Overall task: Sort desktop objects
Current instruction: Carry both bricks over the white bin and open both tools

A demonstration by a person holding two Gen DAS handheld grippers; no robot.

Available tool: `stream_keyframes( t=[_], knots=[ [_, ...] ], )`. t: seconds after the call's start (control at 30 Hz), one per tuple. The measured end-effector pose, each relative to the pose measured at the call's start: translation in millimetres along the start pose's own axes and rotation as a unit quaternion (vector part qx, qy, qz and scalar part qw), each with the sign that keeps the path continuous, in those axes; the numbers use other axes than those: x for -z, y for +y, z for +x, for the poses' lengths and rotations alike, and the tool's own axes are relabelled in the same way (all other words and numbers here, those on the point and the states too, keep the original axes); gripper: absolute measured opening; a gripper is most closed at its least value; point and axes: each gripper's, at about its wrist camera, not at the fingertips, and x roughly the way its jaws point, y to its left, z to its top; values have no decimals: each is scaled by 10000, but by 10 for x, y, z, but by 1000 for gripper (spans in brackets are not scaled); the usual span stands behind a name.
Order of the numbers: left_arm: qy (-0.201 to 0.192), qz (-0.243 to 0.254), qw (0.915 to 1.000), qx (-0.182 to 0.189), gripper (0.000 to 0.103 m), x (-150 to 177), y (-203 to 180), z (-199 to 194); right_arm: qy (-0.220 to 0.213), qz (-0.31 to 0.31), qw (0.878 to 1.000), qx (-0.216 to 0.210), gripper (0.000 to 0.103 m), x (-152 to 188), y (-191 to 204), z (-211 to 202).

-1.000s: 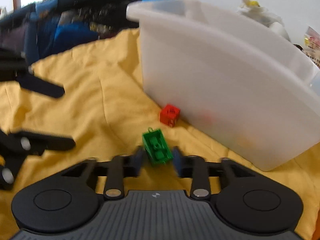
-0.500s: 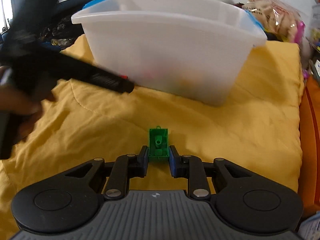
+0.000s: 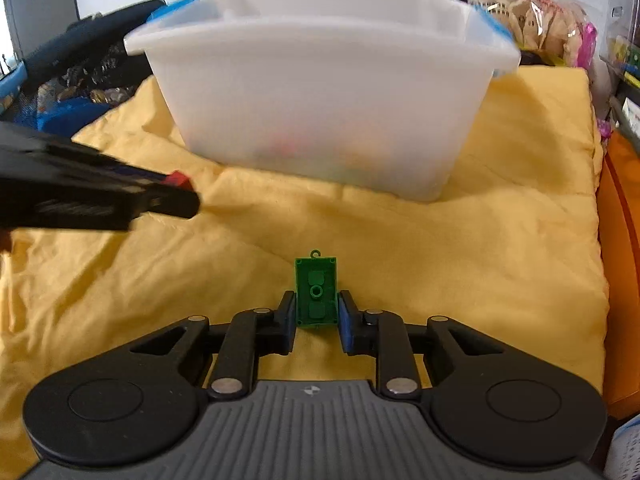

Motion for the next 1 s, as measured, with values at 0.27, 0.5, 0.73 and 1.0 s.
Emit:
stream_keyframes(
  t=[0.27, 0.5, 0.73, 1.0],
  knots=[
    [-1213, 45, 9925, 155, 22, -617, 13, -861, -1071, -243, 9940, 23, 24, -602, 34, -602],
    [-1893, 288, 9813, -182, 22, -1363, 25, -972, -1908, -420, 9804, 240, 24, -1441, -7, -828],
    [-1109, 274, 9920, -531, 22, -1696, 159, -325, -1147, -305, 9922, 386, 24, -1860, -194, -297],
    [-638, 681, 9920, -854, 55, -1563, 77, -48, -523, -256, 9971, 497, 42, -1732, -286, -33]
  ],
)
